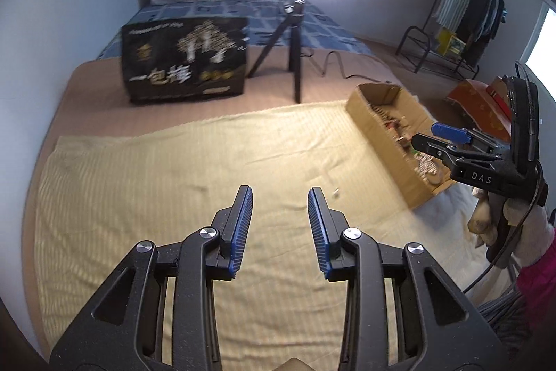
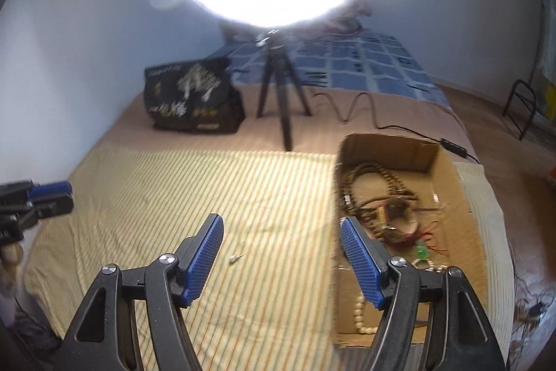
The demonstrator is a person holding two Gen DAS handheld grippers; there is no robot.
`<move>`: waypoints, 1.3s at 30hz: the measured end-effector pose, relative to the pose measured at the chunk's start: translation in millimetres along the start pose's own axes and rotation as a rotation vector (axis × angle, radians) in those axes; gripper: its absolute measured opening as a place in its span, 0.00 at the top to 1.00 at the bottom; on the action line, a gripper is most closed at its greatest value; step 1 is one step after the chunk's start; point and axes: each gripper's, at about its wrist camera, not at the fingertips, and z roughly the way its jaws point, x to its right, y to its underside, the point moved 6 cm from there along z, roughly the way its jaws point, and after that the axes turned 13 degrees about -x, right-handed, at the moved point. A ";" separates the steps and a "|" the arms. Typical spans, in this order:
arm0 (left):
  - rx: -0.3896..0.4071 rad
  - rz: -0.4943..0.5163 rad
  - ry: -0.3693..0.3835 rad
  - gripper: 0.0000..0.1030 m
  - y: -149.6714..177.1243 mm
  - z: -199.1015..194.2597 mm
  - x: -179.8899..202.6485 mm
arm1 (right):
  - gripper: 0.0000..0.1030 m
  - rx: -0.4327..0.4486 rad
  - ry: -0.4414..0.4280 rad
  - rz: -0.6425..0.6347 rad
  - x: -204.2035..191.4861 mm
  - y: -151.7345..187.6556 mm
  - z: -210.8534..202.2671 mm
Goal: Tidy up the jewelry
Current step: 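Move both grippers out of the box over the small white pearls on the sheet, then grasp the white pearl bead with the left gripper while the right grasps the pearl earring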
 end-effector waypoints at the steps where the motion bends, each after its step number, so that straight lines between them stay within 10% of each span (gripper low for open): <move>1: -0.003 -0.003 -0.006 0.68 4.2 -0.2 -4.8 | 0.30 -0.005 0.000 -0.017 -6.4 1.9 4.2; 12: -0.103 -0.078 -0.038 0.68 74.2 22.0 -57.0 | 0.33 -0.069 -0.065 -0.088 -51.4 23.7 45.4; 22: -0.172 -0.075 -0.009 0.68 121.1 41.8 -64.4 | 0.56 -0.143 -0.094 -0.119 -63.7 41.7 87.0; 39: -0.222 -0.025 0.000 0.74 138.6 66.6 -61.5 | 0.62 -0.187 0.001 -0.175 -65.1 39.6 121.4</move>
